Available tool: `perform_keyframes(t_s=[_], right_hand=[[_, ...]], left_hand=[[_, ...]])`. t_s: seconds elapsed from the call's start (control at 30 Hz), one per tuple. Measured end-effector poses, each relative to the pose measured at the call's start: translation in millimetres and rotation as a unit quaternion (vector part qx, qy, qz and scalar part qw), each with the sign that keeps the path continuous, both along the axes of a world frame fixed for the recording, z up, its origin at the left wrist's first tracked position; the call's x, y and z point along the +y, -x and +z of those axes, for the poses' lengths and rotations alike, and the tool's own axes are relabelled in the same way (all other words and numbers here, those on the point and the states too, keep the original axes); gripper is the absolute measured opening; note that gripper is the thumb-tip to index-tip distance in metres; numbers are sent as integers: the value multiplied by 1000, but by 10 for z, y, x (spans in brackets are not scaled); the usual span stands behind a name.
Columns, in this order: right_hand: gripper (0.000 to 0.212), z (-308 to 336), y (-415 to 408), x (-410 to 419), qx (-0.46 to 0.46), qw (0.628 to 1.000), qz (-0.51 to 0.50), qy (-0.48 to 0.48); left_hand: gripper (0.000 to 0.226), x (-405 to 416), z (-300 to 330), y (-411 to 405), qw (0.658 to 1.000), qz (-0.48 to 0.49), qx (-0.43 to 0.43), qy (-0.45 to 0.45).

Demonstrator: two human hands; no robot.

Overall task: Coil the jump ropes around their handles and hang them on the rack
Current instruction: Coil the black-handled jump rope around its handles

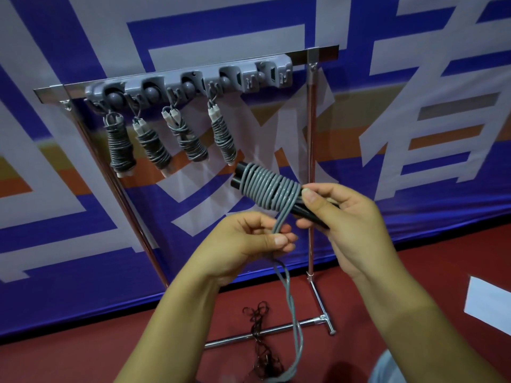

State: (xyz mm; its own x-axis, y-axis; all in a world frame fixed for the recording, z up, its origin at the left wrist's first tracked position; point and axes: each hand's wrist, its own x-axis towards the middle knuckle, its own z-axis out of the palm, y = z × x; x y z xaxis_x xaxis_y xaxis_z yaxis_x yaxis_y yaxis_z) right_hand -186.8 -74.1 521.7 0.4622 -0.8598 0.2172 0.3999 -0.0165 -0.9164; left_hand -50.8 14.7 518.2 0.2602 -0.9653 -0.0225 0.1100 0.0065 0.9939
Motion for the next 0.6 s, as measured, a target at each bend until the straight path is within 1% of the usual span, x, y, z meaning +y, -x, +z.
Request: perform_keyframes(t_s=[0.07,0.13,0.2,0.27,0.3,0.4,0.43,0.5,0.53,0.6], right_hand=[[4,-14,21,12,1,999,26,-27],[12,-11,40,28,4,998,49,-44],[21,9,59,30,13,997,64,-41],[24,34,80,24,27,996,78,-24],[24,45,89,19,33,996,85,-16],[23,51,110,5,47,993,111,-8],[21,55,122,2,48,991,123,-9],[17,76,149,-6,51,987,155,-6],[18,90,165,-14,56,983,175,-1],[19,116,193,-35,73,973,220,12]], left_hand=[[12,8,-12,-15,997,36,-67,-7],[17,5,-20,-33,991,54,-121,-20],[21,-1,-22,-37,984,58,-164,-41],[28,-5,-40,-50,973,68,-211,-62],[30,-3,-45,-61,969,76,-226,-65],[31,13,-40,-93,968,82,-231,-49],[28,23,-17,-94,968,75,-235,-44],[11,49,26,-104,967,61,-248,-29],[11,57,31,-134,965,56,-257,-25],[18,89,67,-219,945,22,-327,-6]])
